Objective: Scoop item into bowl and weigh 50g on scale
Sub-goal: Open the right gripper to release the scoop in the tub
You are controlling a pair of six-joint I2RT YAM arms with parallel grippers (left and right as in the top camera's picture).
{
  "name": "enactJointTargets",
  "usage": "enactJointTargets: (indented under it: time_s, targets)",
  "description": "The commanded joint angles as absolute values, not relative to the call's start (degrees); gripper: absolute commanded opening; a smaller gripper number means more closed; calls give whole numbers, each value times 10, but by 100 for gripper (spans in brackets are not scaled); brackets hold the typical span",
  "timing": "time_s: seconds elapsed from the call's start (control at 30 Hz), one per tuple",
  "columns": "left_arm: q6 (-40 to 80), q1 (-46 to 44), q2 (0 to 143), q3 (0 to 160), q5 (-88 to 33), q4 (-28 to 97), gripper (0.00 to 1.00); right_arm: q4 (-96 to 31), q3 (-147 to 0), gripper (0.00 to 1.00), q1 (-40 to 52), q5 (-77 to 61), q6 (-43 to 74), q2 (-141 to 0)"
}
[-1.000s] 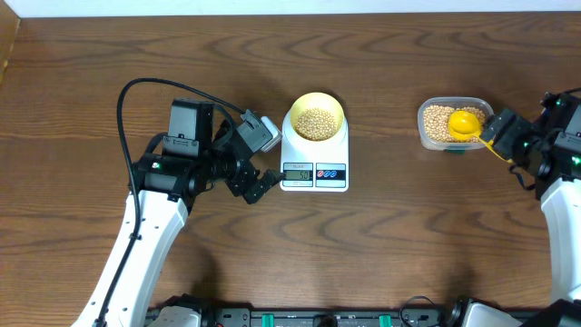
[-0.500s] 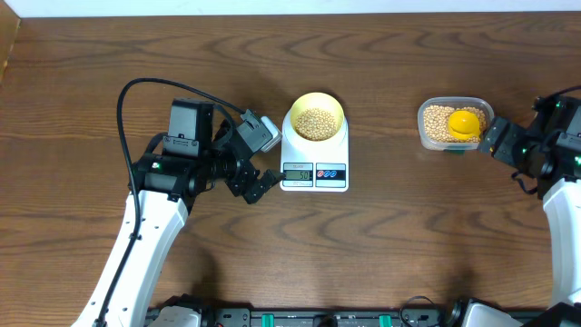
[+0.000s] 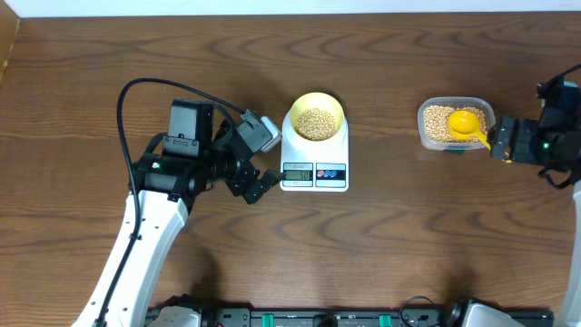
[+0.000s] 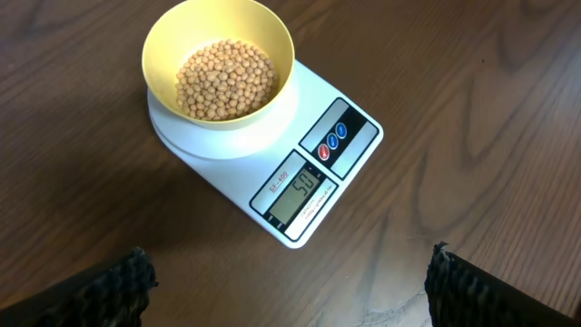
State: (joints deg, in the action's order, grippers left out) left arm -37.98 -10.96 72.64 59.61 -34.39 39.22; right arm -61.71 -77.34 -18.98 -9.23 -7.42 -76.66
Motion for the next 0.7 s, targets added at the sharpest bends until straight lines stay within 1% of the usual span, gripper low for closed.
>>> enactJointTargets:
  time_s: [0.0, 0.67]
  targets:
    - [-388, -107, 730, 592, -351, 394, 98, -630, -790, 99, -190, -96, -126, -759]
    - [-388, -107, 730, 592, -351, 394, 98, -628, -790, 99, -191, -94, -121, -760]
